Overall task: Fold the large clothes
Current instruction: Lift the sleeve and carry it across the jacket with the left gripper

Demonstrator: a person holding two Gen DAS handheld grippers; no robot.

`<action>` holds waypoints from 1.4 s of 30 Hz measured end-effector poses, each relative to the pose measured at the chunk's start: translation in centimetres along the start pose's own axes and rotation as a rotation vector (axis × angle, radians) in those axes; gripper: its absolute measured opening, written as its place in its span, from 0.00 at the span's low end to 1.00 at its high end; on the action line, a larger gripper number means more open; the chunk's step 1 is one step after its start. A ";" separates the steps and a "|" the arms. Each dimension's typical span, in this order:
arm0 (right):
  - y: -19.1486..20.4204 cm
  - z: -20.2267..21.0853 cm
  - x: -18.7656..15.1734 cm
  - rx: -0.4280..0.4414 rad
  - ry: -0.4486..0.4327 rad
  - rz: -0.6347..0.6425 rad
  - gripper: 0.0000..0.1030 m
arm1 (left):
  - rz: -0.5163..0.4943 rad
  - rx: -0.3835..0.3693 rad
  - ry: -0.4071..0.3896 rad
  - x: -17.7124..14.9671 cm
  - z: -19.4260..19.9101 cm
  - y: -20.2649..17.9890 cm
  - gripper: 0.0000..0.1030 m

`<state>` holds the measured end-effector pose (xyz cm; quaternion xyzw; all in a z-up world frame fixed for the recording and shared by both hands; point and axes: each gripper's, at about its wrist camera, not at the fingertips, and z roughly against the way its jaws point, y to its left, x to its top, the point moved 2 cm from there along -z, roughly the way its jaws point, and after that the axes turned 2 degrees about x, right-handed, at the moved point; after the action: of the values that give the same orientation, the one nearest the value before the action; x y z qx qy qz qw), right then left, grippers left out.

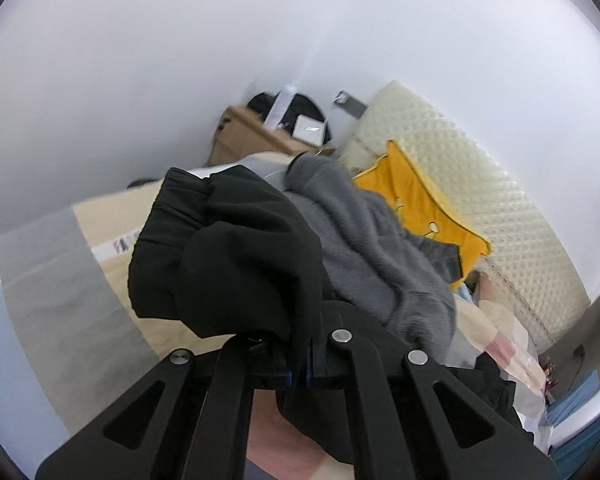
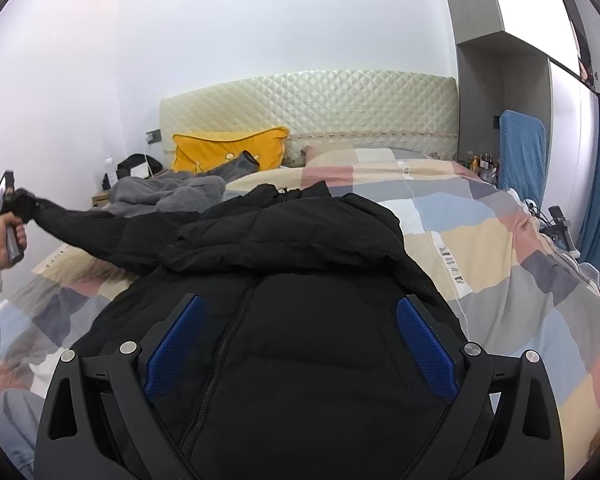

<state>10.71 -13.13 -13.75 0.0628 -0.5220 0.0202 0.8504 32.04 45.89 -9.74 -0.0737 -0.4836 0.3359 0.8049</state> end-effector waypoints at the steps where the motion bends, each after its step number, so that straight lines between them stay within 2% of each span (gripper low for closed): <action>1: -0.1 -0.1 0.2 0.005 0.006 0.007 0.95 | -0.024 -0.004 -0.015 0.4 0.9 -1.3 0.03; 4: -0.6 -0.2 1.4 0.028 0.015 0.012 0.95 | -0.071 -0.031 -0.048 1.2 3.1 -4.4 0.03; 7: -1.2 1.0 3.5 0.054 -0.037 0.001 0.96 | -0.113 -0.073 -0.067 1.6 5.3 -8.0 0.03; 10: -1.2 1.8 5.7 0.103 -0.064 0.031 1.00 | -0.104 -0.129 -0.088 2.0 7.3 -10.6 0.03; 15: -2.4 1.8 8.2 0.089 -0.115 0.069 1.00 | -0.128 -0.161 -0.099 1.9 9.8 -14.7 0.03; 19: -4.8 0.8 6.8 0.119 -0.170 0.074 1.00 | -0.211 -0.167 -0.103 1.1 11.5 -18.3 0.03; 21: -6.3 -0.9 4.9 0.098 -0.098 0.066 1.00 | -0.223 -0.184 -0.076 0.6 12.0 -20.1 0.03; 24: -7.9 -1.0 3.8 0.100 -0.068 0.039 1.00 | -0.253 -0.210 -0.062 -0.3 12.8 -22.8 0.03; 27: -8.9 0.3 4.0 0.116 -0.101 0.015 1.00 | -0.300 -0.239 -0.061 -1.2 13.4 -25.6 0.03; 33: -10.7 2.3 4.6 0.076 -0.174 -0.014 1.00 | -0.342 -0.283 -0.050 -2.7 14.3 -30.9 0.03; 35: -11.7 2.5 4.6 0.075 -0.175 -0.056 1.00 | -0.363 -0.290 -0.056 -3.4 14.4 -32.6 0.03; 38: -12.6 2.4 4.5 0.025 -0.172 -0.075 1.00 | -0.405 -0.305 -0.051 -5.2 14.1 -34.8 0.03; 42: -13.5 2.3 4.4 0.007 -0.172 -0.104 1.00 | -0.478 -0.342 -0.019 -8.3 13.1 -38.1 0.03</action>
<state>12.03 -26.92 -9.96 0.0941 -0.5890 -0.0275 0.8022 36.51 9.04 7.98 -0.0893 -0.5442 0.0509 0.8326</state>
